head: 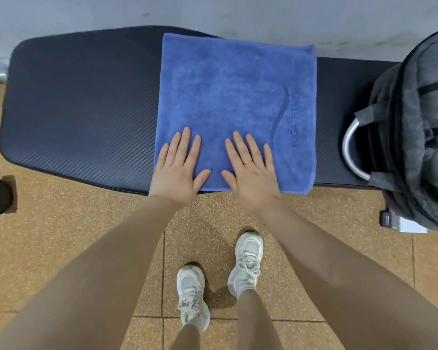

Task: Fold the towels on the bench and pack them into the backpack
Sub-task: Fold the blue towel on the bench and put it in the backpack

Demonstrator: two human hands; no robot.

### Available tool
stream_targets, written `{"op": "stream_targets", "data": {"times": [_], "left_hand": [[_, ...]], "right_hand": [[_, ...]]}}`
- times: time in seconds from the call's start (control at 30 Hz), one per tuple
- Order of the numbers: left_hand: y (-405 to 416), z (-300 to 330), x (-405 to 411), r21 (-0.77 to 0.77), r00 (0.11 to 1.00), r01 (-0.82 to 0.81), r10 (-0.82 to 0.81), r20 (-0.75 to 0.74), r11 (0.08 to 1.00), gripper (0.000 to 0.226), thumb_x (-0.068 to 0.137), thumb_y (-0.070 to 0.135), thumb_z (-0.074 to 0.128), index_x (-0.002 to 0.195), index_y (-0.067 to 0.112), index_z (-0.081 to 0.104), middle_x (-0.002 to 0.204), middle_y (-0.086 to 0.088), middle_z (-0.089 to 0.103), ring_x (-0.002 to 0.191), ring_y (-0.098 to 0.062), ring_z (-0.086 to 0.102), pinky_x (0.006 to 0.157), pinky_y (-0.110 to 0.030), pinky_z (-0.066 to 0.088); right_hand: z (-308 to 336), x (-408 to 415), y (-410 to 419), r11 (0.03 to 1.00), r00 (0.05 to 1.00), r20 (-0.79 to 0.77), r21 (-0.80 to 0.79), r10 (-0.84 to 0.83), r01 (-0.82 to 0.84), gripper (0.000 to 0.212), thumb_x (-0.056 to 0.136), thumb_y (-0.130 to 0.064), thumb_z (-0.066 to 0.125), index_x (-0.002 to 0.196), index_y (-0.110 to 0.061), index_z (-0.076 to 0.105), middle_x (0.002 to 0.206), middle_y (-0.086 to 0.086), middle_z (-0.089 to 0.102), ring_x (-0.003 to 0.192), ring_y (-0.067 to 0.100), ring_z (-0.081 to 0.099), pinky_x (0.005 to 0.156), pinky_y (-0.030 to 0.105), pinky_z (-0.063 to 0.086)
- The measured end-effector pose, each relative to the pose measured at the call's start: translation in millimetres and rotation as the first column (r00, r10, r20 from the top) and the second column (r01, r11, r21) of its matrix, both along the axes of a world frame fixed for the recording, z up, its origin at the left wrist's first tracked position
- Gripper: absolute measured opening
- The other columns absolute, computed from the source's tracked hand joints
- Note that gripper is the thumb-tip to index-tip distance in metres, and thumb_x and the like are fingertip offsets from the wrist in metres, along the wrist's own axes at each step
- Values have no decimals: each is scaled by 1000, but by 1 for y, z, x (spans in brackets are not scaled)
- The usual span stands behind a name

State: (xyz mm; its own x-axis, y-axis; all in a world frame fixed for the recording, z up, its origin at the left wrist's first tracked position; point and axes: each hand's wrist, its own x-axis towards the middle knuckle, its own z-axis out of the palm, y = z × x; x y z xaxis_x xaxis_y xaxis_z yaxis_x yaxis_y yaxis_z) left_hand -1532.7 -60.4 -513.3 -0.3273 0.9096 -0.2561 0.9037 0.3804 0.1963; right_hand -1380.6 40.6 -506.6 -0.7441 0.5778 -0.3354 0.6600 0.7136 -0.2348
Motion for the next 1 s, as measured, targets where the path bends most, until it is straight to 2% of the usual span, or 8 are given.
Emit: {"op": "stream_targets", "data": {"times": [0.2, 0.33, 0.4, 0.5, 0.63, 0.7, 0.87, 1.0], "left_hand": [[-10, 13, -3, -148, 993, -102, 110, 42, 984, 74, 91, 60, 16, 145, 18, -12, 153, 0, -20, 141, -13, -18, 114, -31, -10], [-18, 39, -1, -149, 941, -295, 314, 128, 944, 66, 96, 36, 38, 147, 9, 7, 157, -8, 1, 144, -26, 4, 116, -38, 11], [-20, 52, 3, -102, 855, -488, 498, 146, 867, 54, 97, 24, 40, 144, 6, 21, 151, -14, 20, 135, -32, 24, 108, -43, 27], [-22, 57, 7, -159, 598, -766, 781, 180, 623, 39, 97, 23, 38, 134, 7, 37, 133, -17, 40, 116, -35, 43, 96, -46, 39], [-24, 50, 6, -323, 96, -919, 924, 370, 225, 28, 96, 29, 42, 109, 6, 51, 99, -16, 57, 82, -28, 59, 73, -40, 51], [-25, 50, 6, -362, 44, -909, 912, 408, 206, 27, 94, 31, 47, 101, 6, 55, 80, -10, 54, 61, -19, 50, 60, -30, 43], [-25, 59, -1, -547, 71, -786, 921, 383, 288, 16, 90, 26, 55, 88, 10, 54, 76, -1, 55, 63, -14, 49, 56, -25, 38], [-20, 69, -7, -575, -138, -787, 846, 515, 222, 8, 94, 19, 49, 94, 11, 51, 79, 2, 55, 65, -7, 53, 58, -21, 40]], "right_hand": [[8, 82, 27, 992, 981, 149, 40, -123, 118, 66, 84, -56, -3, 144, -29, -13, 151, -11, -20, 144, 17, -13, 115, 42, -9], [31, 91, 25, 918, 923, -59, -141, -381, 370, 51, 98, -37, 30, 143, -12, 31, 154, 4, 21, 141, 25, 20, 112, 40, 24], [40, 89, 22, 703, 695, -126, -226, -708, 675, 24, 96, -24, 41, 110, -9, 54, 120, 12, 51, 110, 28, 49, 81, 35, 42], [56, 81, 20, 105, 205, 223, -392, -953, 914, 27, 92, -31, 52, 80, -7, 51, 77, 9, 53, 64, 23, 51, 59, 34, 40], [48, 74, 14, -369, -65, 420, -702, -905, 609, 17, 93, -23, 55, 106, -12, 52, 124, 15, 57, 113, 24, 56, 100, 35, 45], [45, 70, 12, -421, -142, 410, -752, -901, 507, 27, 93, -17, 54, 118, -8, 51, 130, 10, 55, 118, 23, 54, 104, 34, 42], [52, 73, 10, -384, -173, 348, -744, -921, 548, 31, 91, -15, 58, 119, -5, 52, 106, 9, 60, 101, 21, 60, 93, 29, 48], [66, 82, 9, -400, -171, 363, -790, -916, 465, 37, 88, -14, 62, 121, -4, 50, 120, 10, 62, 112, 24, 58, 110, 47, 32]]}}
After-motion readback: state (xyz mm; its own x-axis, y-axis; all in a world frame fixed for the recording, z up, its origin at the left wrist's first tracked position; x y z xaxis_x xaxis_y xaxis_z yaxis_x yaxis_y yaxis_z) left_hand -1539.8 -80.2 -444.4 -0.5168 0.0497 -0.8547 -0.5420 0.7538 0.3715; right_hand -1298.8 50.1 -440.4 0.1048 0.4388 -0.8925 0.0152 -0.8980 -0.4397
